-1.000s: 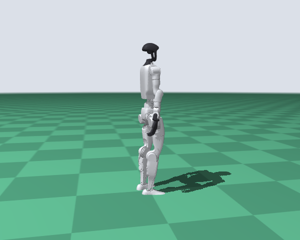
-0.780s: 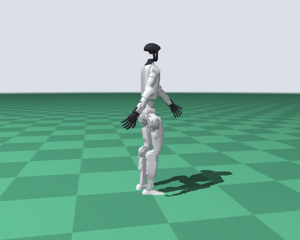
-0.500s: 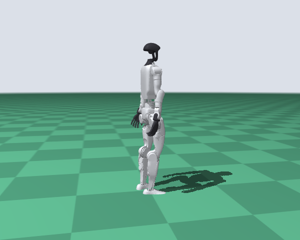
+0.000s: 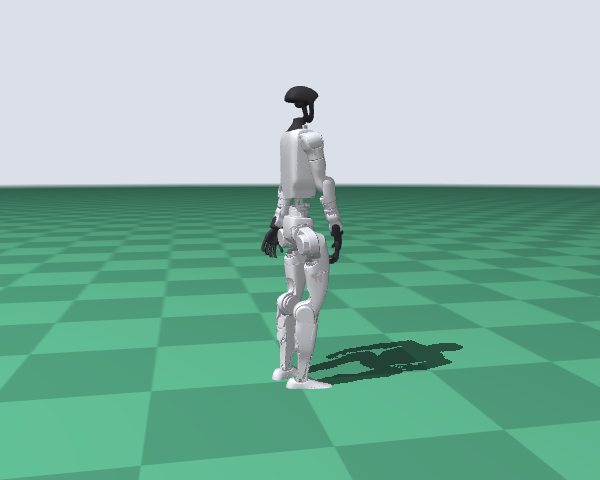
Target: Upper body actions
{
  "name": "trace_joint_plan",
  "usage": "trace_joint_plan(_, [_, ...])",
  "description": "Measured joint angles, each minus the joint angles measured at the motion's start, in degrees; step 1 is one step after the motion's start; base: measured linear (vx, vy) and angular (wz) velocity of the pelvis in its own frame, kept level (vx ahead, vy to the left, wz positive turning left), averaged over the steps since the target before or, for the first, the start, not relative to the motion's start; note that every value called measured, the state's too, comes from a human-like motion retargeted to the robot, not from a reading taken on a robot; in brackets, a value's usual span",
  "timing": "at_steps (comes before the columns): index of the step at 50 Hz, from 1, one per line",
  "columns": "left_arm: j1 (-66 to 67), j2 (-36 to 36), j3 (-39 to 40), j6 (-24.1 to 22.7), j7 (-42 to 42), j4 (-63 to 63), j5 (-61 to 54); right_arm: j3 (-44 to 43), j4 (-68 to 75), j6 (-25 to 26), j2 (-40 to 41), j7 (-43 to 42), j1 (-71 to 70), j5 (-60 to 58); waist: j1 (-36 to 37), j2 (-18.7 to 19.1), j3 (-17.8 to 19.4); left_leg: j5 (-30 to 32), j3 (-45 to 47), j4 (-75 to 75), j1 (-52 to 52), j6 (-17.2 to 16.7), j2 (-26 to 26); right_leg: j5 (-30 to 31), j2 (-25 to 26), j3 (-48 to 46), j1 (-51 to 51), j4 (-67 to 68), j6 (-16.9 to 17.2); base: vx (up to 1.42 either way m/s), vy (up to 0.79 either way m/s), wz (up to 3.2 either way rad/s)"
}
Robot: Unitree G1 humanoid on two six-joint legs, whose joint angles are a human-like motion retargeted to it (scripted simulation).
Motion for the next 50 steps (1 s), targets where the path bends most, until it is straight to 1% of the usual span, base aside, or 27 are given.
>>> trace_joint_plan(3, [-10.4,-1.2,-0.6,-1.5,-0.4,-4.9,3.4,-4.1,10.1,7.4,-4.5,-7.7,5.8,-1.6,-0.1,-0.5,0.1,-0.1,-0.5,0.4,0.2,0.2,-0.2,-0.1,-0.2,-1.4,1.0,-0.3,0.0,0.00,0.00,0.00])
trace_joint_plan(5, [-17.0,-2.1,-1.5,-3.2,0.7,-8.3,4.2,-7.3,11.1,13.0,-7.7,-10.7,12.4,0.9,-0.2,-0.5,0.3,-0.3,-0.9,0.7,0.1,0.3,-0.2,-0.3,-0.4,-1.7,1.3,-0.1,0.1,0.00,0.00,0.00])
trace_joint_plan(7, [-22.4,-3.3,-1.6,-5.3,2.7,-11.6,4.7,-11.0,11.1,16.5,-10.6,-12.2,18.8,5.5,-0.2,-0.4,0.3,-0.5,-1.4,1.0,0.0,0.4,-0.2,-0.5,-0.4,-1.7,1.5,-0.1,0.2,0.02,0.03,-0.04])
trace_joint_plan(9, [-26.9,-4.6,-1.2,-7.4,5.1,-14.9,4.7,-15.2,11.1,17.2,-13.1,-13.1,24.3,10.1,-0.3,-0.2,0.3,-0.7,-1.5,1.2,-0.2,0.5,-0.3,-0.6,-0.5,-1.7,1.6,-0.1,0.3,0.03,0.06,-0.13])
trace_joint_plan(11, [-30.2,-5.5,-1.2,-9.8,7.0,-18.0,4.4,-18.8,11.1,16.6,-15.4,-14.0,28.8,14.1,-0.5,0.1,0.2,-1.0,-1.1,1.4,-0.3,0.4,-0.3,-0.7,-0.7,-1.6,1.5,-0.2,0.3,0.00,0.02,-0.09])
trace_joint_plan(15, [-33.0,-5.8,-1.9,-13.2,10.3,-22.0,6.4,-22.8,11.1,16.3,-18.4,-18.8,35.3,20.8,-0.2,0.4,-0.2,-1.3,-0.4,1.8,-0.8,0.0,-0.3,-0.7,-1.0,-1.1,1.0,-0.1,0.5,0.00,0.01,-0.10])
trace_joint_plan(18, [-31.9,-5.8,-2.6,-13.5,12.6,-21.7,7.5,-22.2,11.1,17.6,-18.7,-22.6,37.0,24.1,0.3,0.6,-0.5,-1.4,-0.3,1.6,-0.9,0.0,-0.4,-0.7,-1.1,-1.1,0.7,-0.2,0.5,0.00,0.00,0.00])
trace_joint_plan(20, [-29.4,-5.8,-3.3,-13.3,12.3,-20.1,7.2,-20.9,11.1,18.1,-17.7,-23.4,36.1,24.9,0.8,0.7,-0.7,-1.4,-0.5,1.7,-1.0,0.0,-0.4,-0.7,-1.1,-1.2,0.6,-0.2,0.5,0.00,0.00,0.00])
trace_joint_plan(23, [-23.7,-5.5,-3.8,-12.0,9.7,-16.2,6.4,-17.2,11.1,18.4,-15.4,-19.1,31.6,23.0,1.0,0.7,-1.3,-1.4,-0.9,1.6,-1.1,0.0,-0.5,-0.7,-1.1,-1.0,0.2,-0.1,0.4,0.00,0.00,0.00])
trace_joint_plan(25, [-18.2,-5.2,-3.2,-11.1,9.5,-11.7,4.9,-13.0,11.1,18.6,-13.4,-15.7,25.4,19.6,0.9,0.8,-1.5,-1.4,-1.1,1.2,-0.8,0.1,-0.5,-0.6,-0.9,-0.5,-0.1,0.1,0.3,0.00,0.00,0.00])
trace_joint_plan(28, [-9.4,-4.3,0.6,-10.1,11.7,-5.3,1.4,-6.8,11.1,16.3,-9.7,-9.5,13.2,13.0,0.7,1.6,-1.2,-1.4,-0.1,0.4,0.0,0.3,-0.3,-0.2,-0.3,1.1,-1.0,0.5,0.1,-0.03,-0.01,-0.25])
trace_joint_plan(30, [-2.8,-3.9,4.8,-8.7,12.0,-1.6,-0.3,-4.1,11.1,12.3,-6.4,-4.6,4.2,8.9,0.5,2.1,-0.9,-1.4,1.2,0.0,0.5,0.2,0.1,0.2,0.2,2.7,-1.5,0.7,0.1,-0.03,-0.01,-0.57])
trace_joint_plan(32, [4.5,-3.5,8.0,-6.4,9.5,0.0,-1.1,-2.8,7.1,8.2,-2.5,1.2,-1.8,7.2,0.4,2.5,-0.4,-1.6,2.5,-0.2,1.0,0.0,0.4,0.6,0.6,4.0,-2.0,0.8,-0.1,-0.03,-0.02,-0.57])
trace_joint_plan(35, [16.6,-3.4,10.3,-1.2,3.4,0.0,-0.8,-1.4,-3.4,2.1,3.3,10.4,-8.5,9.3,-0.1,2.8,0.3,-1.8,3.9,-0.4,1.4,-0.3,0.9,1.1,1.1,5.4,-2.7,0.8,-0.2,-0.02,-0.03,-0.41])
trace_joint_plan(37, [22.7,-3.3,11.4,1.1,0.2,0.0,2.0,-1.7,-7.7,-1.6,6.1,13.0,-12.2,12.0,-0.3,2.8,0.5,-1.8,4.3,-0.6,1.5,-0.4,1.0,1.2,1.3,5.8,-2.9,0.8,-0.3,-0.01,-0.05,-0.15])
trace_joint_plan(40, [28.6,-2.8,13.9,1.9,-1.9,0.0,6.5,-0.8,-11.8,-5.5,8.3,13.2,-16.0,15.3,-0.4,2.6,0.6,-1.7,4.0,-0.6,1.5,-0.6,1.0,1.1,1.4,6.1,-2.8,0.8,-0.2,-0.01,-0.04,0.02])
trace_joint_plan(43, [29.6,-2.3,15.8,2.2,-1.0,0.0,6.3,-0.2,-13.3,-7.6,8.4,11.6,-16.1,14.9,-0.7,2.3,0.4,-1.5,3.0,-0.6,1.1,-0.6,0.9,0.8,1.2,5.5,-2.5,0.7,0.0,0.00,-0.02,0.33])
trace_joint_plan(45, [28.1,-2.0,15.8,2.7,-0.3,0.0,3.0,0.5,-13.0,-8.2,7.5,10.7,-14.3,13.4,-1.2,2.0,0.1,-1.3,2.2,-0.5,0.8,-0.5,0.7,0.4,1.0,4.8,-2.1,0.6,0.0,0.04,-0.01,0.49])
trace_joint_plan(48, [22.8,-1.8,13.7,2.9,1.7,0.0,-2.9,0.8,-10.6,-7.4,5.3,8.8,-9.2,9.5,-2.0,1.6,-0.5,-1.0,1.0,-0.4,0.5,-0.3,0.2,-0.2,0.7,3.6,-1.4,0.4,0.1,0.04,0.02,0.52])
trace_joint_plan(50, [15.7,-1.7,10.3,1.9,2.9,0.0,-6.2,-0.1,-6.7,-6.0,2.4,5.4,-4.0,5.7,-1.7,1.3,-0.8,-0.9,0.2,-0.3,0.3,0.0,-0.2,-0.5,0.4,2.5,-0.7,0.2,0.2,0.04,0.04,0.43])
